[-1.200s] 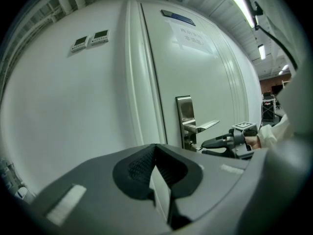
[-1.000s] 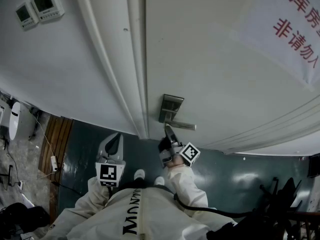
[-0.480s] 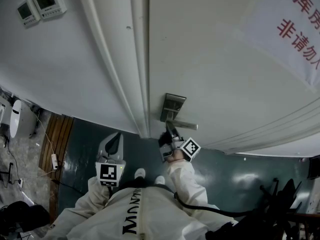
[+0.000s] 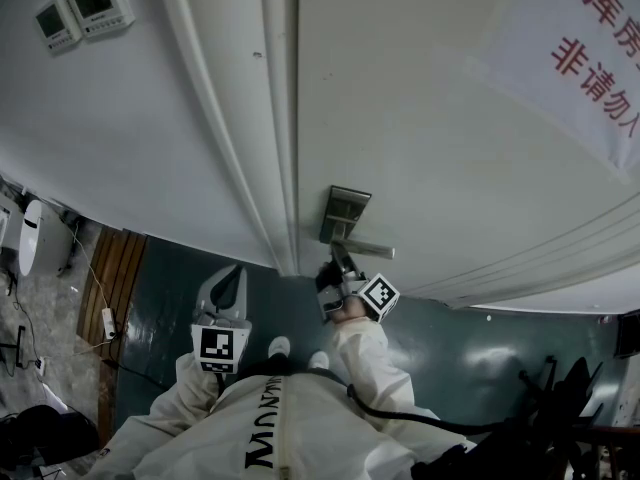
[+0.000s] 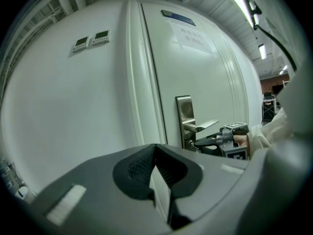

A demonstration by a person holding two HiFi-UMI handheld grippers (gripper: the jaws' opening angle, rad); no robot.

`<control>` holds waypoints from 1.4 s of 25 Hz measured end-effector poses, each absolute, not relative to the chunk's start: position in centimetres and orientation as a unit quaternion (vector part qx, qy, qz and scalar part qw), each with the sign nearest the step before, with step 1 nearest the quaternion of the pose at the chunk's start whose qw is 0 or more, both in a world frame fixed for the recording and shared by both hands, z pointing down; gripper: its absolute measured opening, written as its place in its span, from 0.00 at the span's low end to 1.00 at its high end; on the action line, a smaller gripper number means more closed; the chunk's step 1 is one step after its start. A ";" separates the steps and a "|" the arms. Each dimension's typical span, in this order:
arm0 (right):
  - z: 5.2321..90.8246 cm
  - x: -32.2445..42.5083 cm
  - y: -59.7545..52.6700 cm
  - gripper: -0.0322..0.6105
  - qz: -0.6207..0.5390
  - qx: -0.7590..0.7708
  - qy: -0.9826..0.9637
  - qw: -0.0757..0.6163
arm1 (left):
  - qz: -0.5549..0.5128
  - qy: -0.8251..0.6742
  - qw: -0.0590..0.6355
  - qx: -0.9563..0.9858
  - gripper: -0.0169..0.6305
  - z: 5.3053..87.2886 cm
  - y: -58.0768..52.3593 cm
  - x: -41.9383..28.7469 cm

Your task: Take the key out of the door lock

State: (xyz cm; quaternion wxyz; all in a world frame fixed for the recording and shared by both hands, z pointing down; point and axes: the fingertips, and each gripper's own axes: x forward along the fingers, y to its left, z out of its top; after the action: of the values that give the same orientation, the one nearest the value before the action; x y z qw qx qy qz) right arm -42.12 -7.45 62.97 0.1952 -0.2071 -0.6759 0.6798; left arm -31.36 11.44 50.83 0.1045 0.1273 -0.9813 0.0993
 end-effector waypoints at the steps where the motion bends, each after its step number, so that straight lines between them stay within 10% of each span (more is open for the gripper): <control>1: 62.9 -42.1 -7.4 0.09 0.680 -0.206 -0.675 0.196 | 0.099 -0.981 0.105 0.128 0.03 50.8 11.4 -31.3; 35: 62.8 -37.5 -7.4 0.09 0.656 -0.214 -0.695 0.201 | 0.099 -0.979 0.101 0.148 0.03 51.0 10.5 -30.5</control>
State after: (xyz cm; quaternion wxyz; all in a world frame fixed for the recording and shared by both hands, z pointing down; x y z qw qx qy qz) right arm -37.48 -7.44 62.84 0.2009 -0.2144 -0.6953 0.6560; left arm -30.49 10.46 51.04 0.1007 0.1482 -0.9788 0.0993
